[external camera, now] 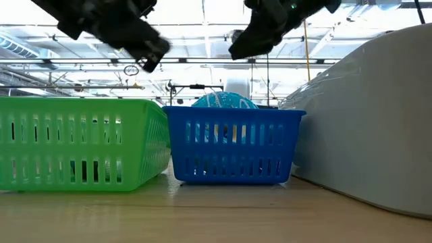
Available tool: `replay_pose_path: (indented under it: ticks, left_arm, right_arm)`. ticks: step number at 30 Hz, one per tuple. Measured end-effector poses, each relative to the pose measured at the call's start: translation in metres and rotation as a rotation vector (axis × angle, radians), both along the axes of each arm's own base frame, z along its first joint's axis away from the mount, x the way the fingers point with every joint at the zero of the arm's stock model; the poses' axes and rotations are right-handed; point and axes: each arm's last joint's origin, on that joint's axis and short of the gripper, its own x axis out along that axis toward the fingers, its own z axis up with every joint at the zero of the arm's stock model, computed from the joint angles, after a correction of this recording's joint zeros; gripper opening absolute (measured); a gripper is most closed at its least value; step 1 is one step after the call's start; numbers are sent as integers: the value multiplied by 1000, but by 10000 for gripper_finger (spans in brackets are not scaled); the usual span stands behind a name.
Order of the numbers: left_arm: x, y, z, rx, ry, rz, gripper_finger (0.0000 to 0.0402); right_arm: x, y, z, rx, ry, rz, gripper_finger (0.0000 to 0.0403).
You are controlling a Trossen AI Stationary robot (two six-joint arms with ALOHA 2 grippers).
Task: Pick & Place Food Item
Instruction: Put the dark green food coloring bottle into the green bin, then put the dark blue food coloring bottle into the green bin
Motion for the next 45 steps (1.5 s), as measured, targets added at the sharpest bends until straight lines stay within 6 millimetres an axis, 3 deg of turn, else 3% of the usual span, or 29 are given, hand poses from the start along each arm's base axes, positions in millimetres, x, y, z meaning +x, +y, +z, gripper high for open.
replay_pose_path:
  ticks: [12,17,22,37,41,45]
  left_arm:
    - [8,-65,-54,25,233,-250,65]
    - [13,-79,-78,10,308,-265,79]
    - [17,-80,-95,-19,386,-225,87]
    - [17,-73,-94,-43,418,-210,192]
    - [13,-61,-83,-56,425,-189,206]
    - [10,-46,-57,-61,326,-156,205]
  right_arm:
    - [-10,1,-35,-12,-140,5,225]
    - [-12,1,-41,-10,-131,4,225]
    - [-12,1,-41,-8,-142,3,222]
    - [-11,0,-40,40,-162,-24,243]
    - [-11,-2,-41,24,-161,-91,244]
    - [-10,-11,-48,-39,-128,-243,237]
